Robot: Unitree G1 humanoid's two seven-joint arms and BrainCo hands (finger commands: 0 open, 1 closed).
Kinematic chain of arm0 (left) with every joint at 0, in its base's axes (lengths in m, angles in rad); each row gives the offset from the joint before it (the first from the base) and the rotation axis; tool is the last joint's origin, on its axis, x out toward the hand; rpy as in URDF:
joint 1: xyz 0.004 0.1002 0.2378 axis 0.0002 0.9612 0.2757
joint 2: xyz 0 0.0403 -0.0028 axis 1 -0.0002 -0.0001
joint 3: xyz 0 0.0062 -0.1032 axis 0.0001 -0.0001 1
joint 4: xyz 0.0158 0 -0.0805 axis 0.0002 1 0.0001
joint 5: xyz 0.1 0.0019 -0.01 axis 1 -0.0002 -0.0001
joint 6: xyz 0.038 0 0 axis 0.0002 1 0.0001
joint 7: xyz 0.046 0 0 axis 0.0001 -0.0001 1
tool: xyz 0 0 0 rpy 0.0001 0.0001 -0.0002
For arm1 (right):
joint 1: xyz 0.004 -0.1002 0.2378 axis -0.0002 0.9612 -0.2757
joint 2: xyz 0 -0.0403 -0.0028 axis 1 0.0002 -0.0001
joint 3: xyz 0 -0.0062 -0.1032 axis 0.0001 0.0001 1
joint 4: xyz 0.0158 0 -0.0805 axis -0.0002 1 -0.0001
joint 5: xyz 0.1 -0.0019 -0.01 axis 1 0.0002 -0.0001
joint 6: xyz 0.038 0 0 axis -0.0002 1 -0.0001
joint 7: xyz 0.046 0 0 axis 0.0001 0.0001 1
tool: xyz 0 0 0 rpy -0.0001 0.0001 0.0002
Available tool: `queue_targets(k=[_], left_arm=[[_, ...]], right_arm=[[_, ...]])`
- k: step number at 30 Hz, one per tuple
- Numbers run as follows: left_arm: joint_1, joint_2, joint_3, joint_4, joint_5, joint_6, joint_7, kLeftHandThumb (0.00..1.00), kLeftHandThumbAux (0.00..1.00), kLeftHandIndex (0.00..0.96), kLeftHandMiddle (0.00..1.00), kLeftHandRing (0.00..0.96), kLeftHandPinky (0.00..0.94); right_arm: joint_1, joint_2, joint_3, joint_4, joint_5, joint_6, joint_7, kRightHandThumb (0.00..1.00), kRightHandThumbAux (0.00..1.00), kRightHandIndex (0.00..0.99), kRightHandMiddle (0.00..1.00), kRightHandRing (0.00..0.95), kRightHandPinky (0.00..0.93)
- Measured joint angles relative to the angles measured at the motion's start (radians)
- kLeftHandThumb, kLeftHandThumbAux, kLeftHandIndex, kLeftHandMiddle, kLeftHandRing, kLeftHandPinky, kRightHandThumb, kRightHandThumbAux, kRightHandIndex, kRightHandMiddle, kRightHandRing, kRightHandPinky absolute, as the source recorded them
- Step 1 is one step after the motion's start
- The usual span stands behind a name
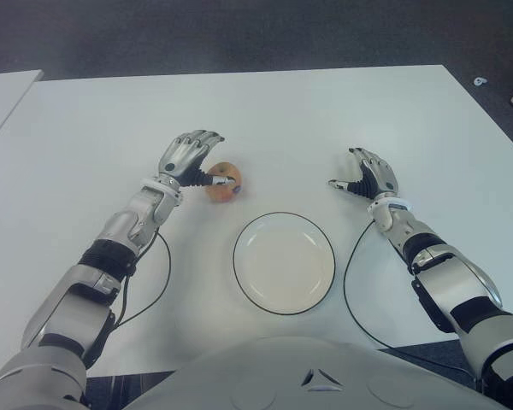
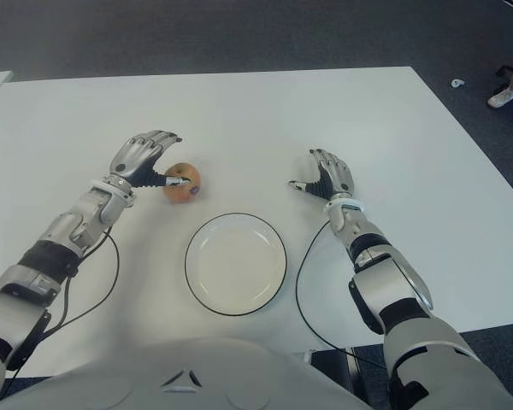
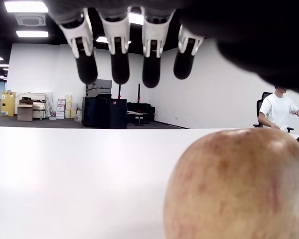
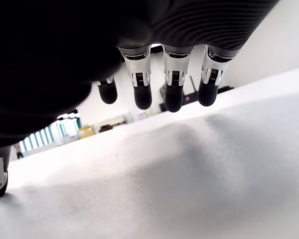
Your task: Put the apples into the plate.
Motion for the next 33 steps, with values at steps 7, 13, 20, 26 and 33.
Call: queue_targets(k=[7, 13, 20, 26, 33], left_arm=[[-0.004, 0.000, 0.000, 0.002, -0.019, -0.004, -0.035, 0.353, 0.275, 0.146, 0.130, 0.121, 0.165], [-0.004, 0.000, 0.000, 0.002, -0.029, -0.004, -0.060, 0.337, 0.292, 0.140, 0.126, 0.114, 0.156], [-0.004, -0.005, 0.000, 0.015, -0.034, -0.012, -0.063, 0.327, 0.293, 0.139, 0.132, 0.117, 0.164], [-0.004, -0.013, -0.001, 0.023, -0.038, -0.018, -0.066, 0.331, 0.299, 0.147, 0.140, 0.122, 0.164], [0.000, -0.038, -0.012, 0.054, -0.040, -0.018, -0.070, 0.319, 0.301, 0.148, 0.142, 0.125, 0.173]], right_arm=[[-0.001, 0.003, 0.000, 0.000, 0.000, 0.008, 0.000, 0.323, 0.532, 0.000, 0.127, 0.114, 0.000], [-0.001, 0.003, 0.000, 0.000, 0.000, 0.008, -0.002, 0.314, 0.531, 0.000, 0.126, 0.117, 0.000], [-0.001, 0.003, 0.000, 0.000, 0.000, 0.008, -0.003, 0.313, 0.535, 0.000, 0.133, 0.122, 0.000], [-0.001, 0.003, 0.000, 0.000, 0.000, 0.008, -0.003, 0.305, 0.534, 0.002, 0.125, 0.112, 0.000], [-0.001, 0.004, 0.000, -0.001, 0.000, 0.007, -0.009, 0.309, 0.531, 0.002, 0.138, 0.121, 0.000]])
